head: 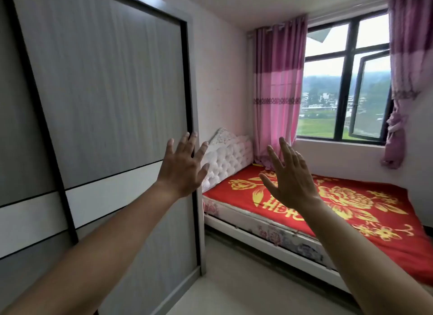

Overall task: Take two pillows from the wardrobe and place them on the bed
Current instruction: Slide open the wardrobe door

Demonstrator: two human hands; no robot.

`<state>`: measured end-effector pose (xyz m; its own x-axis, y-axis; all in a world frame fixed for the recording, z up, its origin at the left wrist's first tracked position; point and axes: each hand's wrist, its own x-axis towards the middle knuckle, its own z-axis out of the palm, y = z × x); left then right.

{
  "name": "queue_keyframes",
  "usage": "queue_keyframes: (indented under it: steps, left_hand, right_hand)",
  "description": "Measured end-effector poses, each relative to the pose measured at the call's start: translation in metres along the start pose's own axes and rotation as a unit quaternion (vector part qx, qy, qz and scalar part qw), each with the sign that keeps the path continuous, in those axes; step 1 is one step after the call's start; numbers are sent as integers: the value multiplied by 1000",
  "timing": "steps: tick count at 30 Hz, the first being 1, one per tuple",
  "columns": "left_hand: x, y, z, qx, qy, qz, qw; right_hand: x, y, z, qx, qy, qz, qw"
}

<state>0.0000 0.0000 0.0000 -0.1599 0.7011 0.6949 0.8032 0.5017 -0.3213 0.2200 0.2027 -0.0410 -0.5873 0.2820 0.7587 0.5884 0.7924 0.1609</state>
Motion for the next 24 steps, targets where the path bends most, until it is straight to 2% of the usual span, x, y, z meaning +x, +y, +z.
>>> queue_keyframes:
  steps: [3,8,14,19,24]
  left_hand:
    - [11,-12,25,-18,-16,-46,999]
    - [27,-45,93,8,-27,-41,999]
    - [60,-95,216,7,-63,-72,995]
    - [114,-155,308,18,-102,-88,991]
    - [176,-213,375,-4,-88,-140,986]
  right_hand:
    - [22,10,20,-1,7,10,1000]
    - [60,18,94,-3,-2,20,1000]
    - [111,-2,222,-12,-74,22,997]
    - [190,-22,313,-10,-136,20,991]
    - [263,-38,380,31,-115,33,992]
